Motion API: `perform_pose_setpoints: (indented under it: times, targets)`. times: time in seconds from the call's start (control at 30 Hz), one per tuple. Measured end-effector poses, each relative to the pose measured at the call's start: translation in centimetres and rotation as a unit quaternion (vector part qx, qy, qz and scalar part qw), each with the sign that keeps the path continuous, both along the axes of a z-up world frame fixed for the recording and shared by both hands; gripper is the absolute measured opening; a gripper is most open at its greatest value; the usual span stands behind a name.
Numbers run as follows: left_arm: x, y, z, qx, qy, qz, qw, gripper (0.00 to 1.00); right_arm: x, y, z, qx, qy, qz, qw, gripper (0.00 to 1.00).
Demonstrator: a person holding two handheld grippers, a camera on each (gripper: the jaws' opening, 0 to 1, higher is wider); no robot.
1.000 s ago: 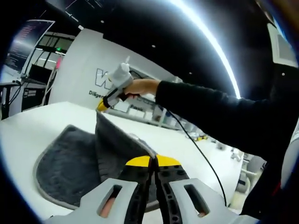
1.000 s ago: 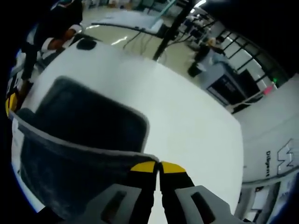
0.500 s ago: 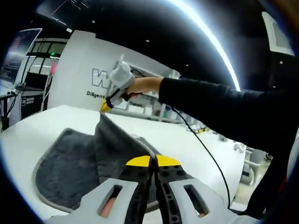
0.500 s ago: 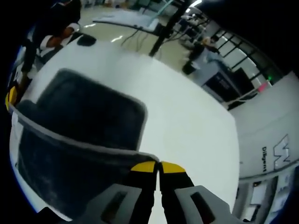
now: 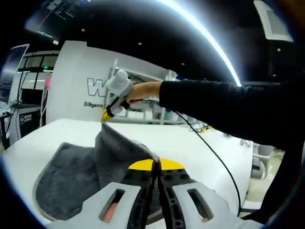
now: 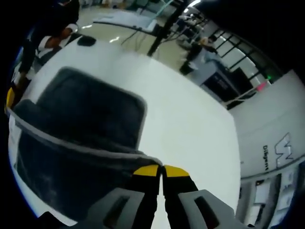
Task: Open the folded towel by lifting each exposed corner and separating the folded layers until the towel lies flat within the target outline without major curled edges
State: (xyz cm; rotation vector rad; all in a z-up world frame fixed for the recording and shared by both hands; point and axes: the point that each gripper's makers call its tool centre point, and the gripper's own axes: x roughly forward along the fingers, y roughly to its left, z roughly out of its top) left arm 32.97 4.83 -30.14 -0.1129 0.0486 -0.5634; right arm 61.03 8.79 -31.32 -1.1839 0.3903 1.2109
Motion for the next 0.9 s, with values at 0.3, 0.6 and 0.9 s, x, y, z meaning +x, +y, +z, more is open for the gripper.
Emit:
perform_pose_setpoints:
  times: [0.3,0.6,0.9]
  targets:
    - [-0.1,0.3,0.6,0.076,-0.038,0.02,0.9962,0.01,0.5,-1.5,0.0,-0.011,-0.003,-0.019,0.9998,0.0]
    - [-0.1,0.4,0.2,0.067,-0.028,0.033,0.9968,0.01,0.7,-3.4,-0.1,-0.007,-0.011,0.003,0.9999,0.0]
    - [0.2,-1.1,0.0,0.084,-0.027,0.018,0.9959,0.01,1.1,-4.6,0.1,-0.013,-0.001,-0.014,0.9998,0.0]
